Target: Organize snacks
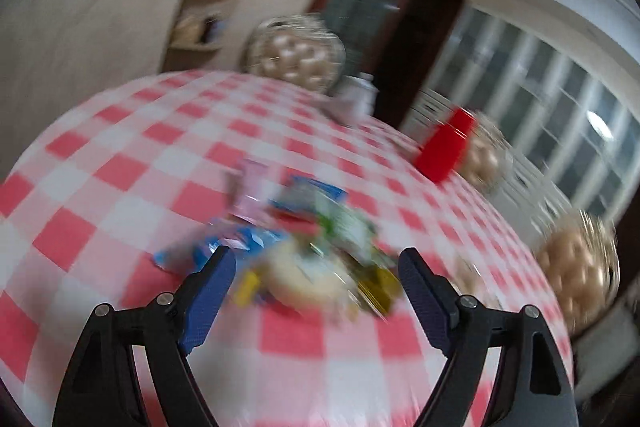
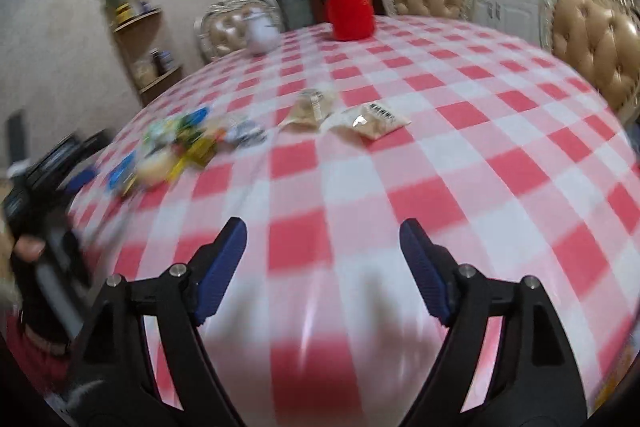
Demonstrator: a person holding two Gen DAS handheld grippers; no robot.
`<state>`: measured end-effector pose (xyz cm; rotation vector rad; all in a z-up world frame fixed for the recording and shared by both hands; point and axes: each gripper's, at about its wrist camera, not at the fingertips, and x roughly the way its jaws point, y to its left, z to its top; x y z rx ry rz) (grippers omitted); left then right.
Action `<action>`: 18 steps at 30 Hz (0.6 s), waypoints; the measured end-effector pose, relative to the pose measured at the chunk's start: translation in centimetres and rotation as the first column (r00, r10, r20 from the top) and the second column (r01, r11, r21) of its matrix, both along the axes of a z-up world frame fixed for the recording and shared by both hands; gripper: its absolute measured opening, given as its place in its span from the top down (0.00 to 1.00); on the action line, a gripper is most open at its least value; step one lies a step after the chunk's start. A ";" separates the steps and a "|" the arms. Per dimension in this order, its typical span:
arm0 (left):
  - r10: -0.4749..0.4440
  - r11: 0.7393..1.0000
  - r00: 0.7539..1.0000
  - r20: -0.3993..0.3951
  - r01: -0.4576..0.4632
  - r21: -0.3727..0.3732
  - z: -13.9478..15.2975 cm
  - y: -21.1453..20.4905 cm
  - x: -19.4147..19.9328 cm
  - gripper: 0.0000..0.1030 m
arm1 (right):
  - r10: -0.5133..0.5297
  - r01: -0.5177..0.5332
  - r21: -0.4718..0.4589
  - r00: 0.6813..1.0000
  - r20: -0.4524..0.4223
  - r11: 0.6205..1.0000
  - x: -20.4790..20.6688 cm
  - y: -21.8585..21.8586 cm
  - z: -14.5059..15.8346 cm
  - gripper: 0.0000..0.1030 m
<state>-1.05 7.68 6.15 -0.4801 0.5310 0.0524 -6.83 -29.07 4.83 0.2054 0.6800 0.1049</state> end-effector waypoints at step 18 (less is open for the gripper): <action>-0.085 0.996 0.996 -0.036 0.083 -0.043 -0.1 -1.1 4.4 0.18 | 0.095 -0.159 -0.316 0.974 -0.208 0.935 17.7 0.4 -3.0 0.10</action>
